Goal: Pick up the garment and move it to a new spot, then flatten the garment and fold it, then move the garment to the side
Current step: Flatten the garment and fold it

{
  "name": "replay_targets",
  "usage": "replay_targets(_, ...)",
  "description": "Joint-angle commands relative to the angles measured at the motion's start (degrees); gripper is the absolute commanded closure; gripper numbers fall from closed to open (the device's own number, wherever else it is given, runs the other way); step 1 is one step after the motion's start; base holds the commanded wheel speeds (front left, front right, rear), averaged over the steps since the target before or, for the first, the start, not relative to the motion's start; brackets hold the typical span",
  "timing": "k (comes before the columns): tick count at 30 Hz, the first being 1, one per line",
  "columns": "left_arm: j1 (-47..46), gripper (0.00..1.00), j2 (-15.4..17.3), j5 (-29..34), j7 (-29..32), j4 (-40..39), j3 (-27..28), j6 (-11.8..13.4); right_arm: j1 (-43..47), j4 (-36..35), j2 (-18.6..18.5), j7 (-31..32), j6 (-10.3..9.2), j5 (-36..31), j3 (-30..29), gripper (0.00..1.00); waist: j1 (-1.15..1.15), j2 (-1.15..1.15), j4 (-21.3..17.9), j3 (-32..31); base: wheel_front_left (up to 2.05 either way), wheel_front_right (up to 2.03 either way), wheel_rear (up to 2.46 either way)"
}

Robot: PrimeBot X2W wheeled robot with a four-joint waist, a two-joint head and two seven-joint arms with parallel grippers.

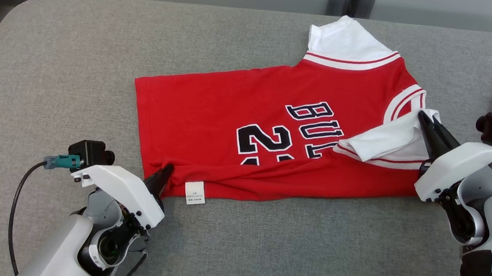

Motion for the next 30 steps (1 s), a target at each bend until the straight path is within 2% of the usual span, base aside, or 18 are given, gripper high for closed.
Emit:
replay_targets(1,-0.58,0.00,0.24,0.41,-0.62,0.47,0.38,-0.04,-0.75,0.89,-0.63,-1.14,0.03,-0.15,0.43,0.00,0.00,0.00,0.11,0.11,0.00,0.00,0.00)
replay_targets(6,1.43,0.00,0.90,1.93,-4.40,-0.52,0.99,-0.53,-1.41,2.20,-2.97,-4.76,0.03,0.23,2.18,0.00,0.00,0.00,-0.21,-0.64,0.00,0.00,0.00)
replay_targets(10,4.55,0.00,2.51,4.26,-8.09,-4.54,1.37,0.55,1.47,0.07,-6.03,-5.28,0.03,-1.09,3.44,0.00,0.00,0.00,-0.77,-1.92,0.00,0.00,0.00)
replay_targets(14,8.55,0.00,5.49,7.56,-9.23,-9.56,0.02,2.05,5.35,-3.83,-9.14,-1.00,0.03,-2.31,4.30,0.00,0.00,0.00,-1.38,-3.04,0.00,0.00,0.00)
replay_targets(20,11.29,0.00,9.03,11.68,-6.06,-13.07,-4.09,4.46,11.54,-9.53,-12.38,9.73,0.02,-2.02,4.62,0.00,0.00,0.00,-1.51,-2.85,0.00,0.00,0.00)
replay_targets(24,10.59,0.00,9.76,13.42,-4.55,-11.71,-5.96,5.13,13.44,-11.44,-11.88,12.63,0.02,-2.91,3.65,0.00,0.00,0.00,-1.70,-1.36,0.00,0.00,0.00)
replay_targets(30,8.91,0.00,9.36,13.78,-4.22,-9.64,-6.37,4.77,12.77,-12.64,-10.91,13.63,0.02,-4.06,2.43,0.00,0.00,0.00,-1.66,1.25,0.00,0.00,0.00)
